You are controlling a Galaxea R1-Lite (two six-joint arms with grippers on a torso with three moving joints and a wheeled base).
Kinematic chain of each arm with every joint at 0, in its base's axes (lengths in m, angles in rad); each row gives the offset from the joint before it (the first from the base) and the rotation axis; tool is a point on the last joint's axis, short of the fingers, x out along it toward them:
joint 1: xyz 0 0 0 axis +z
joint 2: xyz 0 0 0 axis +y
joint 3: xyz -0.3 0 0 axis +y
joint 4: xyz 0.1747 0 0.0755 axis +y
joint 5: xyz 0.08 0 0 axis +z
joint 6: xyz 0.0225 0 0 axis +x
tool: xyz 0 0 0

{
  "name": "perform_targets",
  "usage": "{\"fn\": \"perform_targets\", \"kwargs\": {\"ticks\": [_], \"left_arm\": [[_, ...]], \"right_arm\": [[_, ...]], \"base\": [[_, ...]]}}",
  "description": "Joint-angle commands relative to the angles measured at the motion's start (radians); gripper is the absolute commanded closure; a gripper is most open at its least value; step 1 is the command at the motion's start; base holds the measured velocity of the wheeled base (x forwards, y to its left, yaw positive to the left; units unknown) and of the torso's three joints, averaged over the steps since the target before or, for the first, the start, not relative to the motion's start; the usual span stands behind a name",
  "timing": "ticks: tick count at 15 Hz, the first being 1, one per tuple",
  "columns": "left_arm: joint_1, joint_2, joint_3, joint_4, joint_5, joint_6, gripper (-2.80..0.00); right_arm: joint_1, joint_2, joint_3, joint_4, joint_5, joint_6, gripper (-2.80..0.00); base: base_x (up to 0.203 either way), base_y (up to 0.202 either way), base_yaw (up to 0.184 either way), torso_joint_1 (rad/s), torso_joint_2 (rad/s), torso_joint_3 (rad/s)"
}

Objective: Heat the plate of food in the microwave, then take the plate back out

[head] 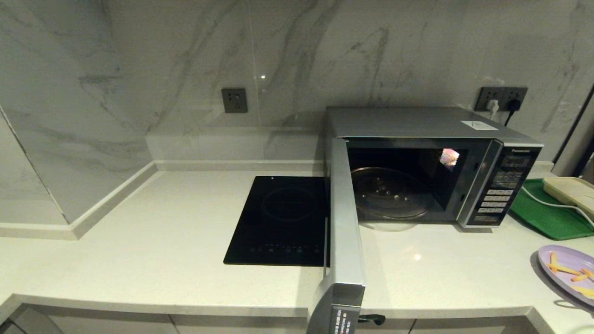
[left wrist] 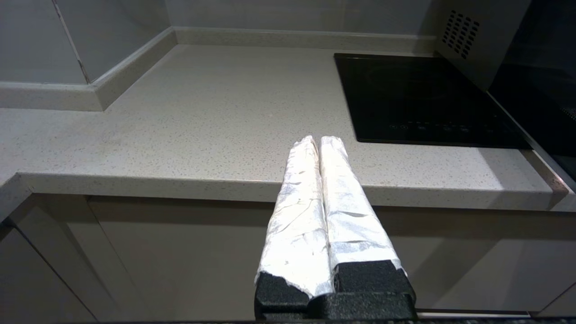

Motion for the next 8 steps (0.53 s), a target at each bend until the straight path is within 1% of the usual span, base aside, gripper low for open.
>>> {"fn": "perform_targets", "kwargs": {"ticks": [1,5,8], "left_arm": [[0.000,0.000,0.000,-0.001,0.000,-0.001,0.00],[0.000,0.000,0.000,-0.001,0.000,-0.001,0.00],[0.000,0.000,0.000,-0.001,0.000,-0.001,0.00]], "right_arm": [[0.000,0.020,0.001,-0.001,0.002,0.003,-2.80],[-0.003,0.006,0.005,0.000,0.002,0.000,-2.80],[-0.004,-0.055,0.021,0.003,0.006,-0.001,-2.80]], "base": [[0.000,0.000,0.000,0.000,0.00,0.000],[0.000,0.000,0.000,0.000,0.00,0.000],[0.000,0.000,0.000,0.000,0.00,0.000]]}}
